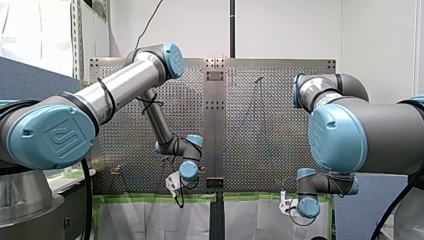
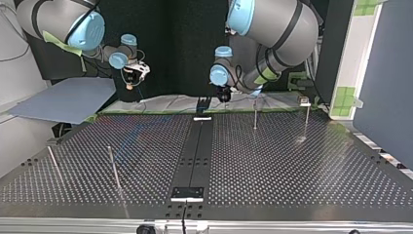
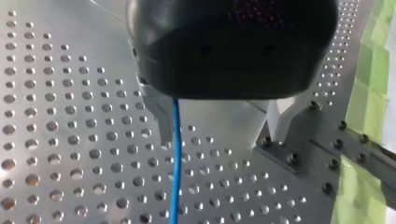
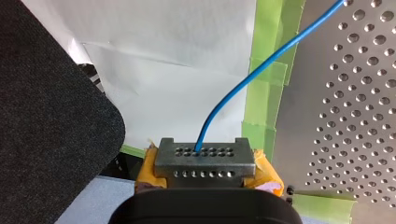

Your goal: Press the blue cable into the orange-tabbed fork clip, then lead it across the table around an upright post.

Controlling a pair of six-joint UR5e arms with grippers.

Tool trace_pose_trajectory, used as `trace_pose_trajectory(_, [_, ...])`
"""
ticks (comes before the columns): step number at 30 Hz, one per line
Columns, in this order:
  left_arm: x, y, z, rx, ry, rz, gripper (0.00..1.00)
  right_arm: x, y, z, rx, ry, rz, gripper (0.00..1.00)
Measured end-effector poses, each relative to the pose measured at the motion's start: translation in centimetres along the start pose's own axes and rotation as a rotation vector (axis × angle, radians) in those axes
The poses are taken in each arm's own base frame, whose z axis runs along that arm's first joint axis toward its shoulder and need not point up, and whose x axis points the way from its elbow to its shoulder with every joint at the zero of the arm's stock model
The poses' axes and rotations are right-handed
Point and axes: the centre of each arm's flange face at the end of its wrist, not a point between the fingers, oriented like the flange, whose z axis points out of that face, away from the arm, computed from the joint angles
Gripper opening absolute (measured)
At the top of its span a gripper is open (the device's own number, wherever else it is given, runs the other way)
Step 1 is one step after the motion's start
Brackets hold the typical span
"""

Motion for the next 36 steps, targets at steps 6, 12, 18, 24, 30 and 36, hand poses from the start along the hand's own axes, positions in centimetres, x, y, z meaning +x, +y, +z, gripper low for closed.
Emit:
trace_pose_trajectory(6, [0.0,0.6,-0.2,-0.038,0.016,-0.02,0.98,0.0,0.0,0.0,0.0,0.001,-0.002,0.0])
trace_pose_trajectory(12, [-0.3,1.4,-0.1,-0.066,0.026,-0.021,0.98,0.0,0.0,0.0,0.0,0.004,-0.002,0.0])
trace_pose_trajectory(18, [-0.6,1.6,0.4,-0.049,0.026,-0.045,0.98,0.0,0.0,0.1,0.0,0.006,-0.002,0.0])
trace_pose_trajectory(24, [-1.0,2.0,0.9,-0.043,0.03,-0.062,0.73,0.0,0.0,0.1,0.0,0.006,-0.003,0.0])
trace_pose_trajectory(30, [-1.5,2.7,1.3,-0.059,0.034,-0.065,0.49,0.0,0.0,0.0,-0.002,0.005,-0.006,0.0])
trace_pose_trajectory(36, [-1.9,3.6,1.4,-0.101,0.028,-0.06,0.06,0.0,0.0,0.0,-0.002,0.005,-0.007,0.0])
